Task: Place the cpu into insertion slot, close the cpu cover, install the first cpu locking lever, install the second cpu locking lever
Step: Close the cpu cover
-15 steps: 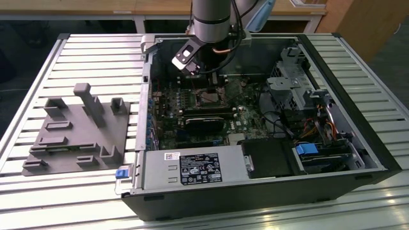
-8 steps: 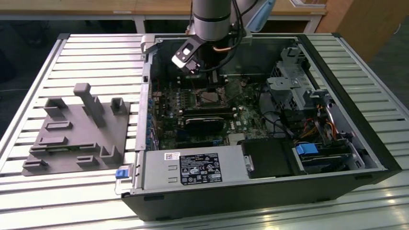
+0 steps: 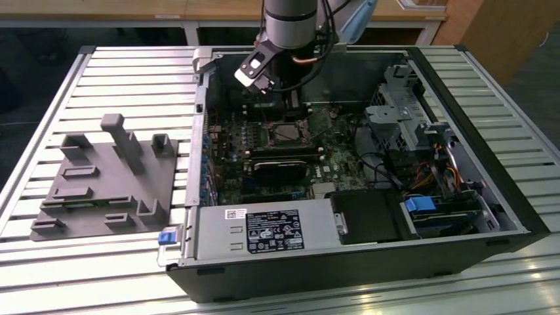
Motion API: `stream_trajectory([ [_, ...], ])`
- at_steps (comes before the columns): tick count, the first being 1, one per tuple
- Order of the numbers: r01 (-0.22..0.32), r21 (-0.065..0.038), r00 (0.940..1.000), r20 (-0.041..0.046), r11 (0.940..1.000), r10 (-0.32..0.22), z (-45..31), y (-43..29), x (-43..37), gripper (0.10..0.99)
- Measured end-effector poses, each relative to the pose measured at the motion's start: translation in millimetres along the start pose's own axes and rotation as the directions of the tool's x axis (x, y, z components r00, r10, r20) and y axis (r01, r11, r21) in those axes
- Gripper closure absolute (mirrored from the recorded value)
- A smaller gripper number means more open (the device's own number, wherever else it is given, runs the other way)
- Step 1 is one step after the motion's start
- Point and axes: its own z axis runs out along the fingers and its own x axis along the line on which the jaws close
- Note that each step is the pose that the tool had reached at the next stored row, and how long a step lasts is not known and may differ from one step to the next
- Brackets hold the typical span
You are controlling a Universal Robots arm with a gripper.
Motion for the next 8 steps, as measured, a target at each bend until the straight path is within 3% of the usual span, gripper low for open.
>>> stream_trajectory([
  [4, 0.0, 0.001, 1.0, 0.0, 1.0, 0.0, -9.1, 0.7, -0.1, 0.98],
  [8, 0.0, 0.005, 1.0, -0.0017, 1.0, 0.0, -10.4, 3.8, -0.1, 0.98],
])
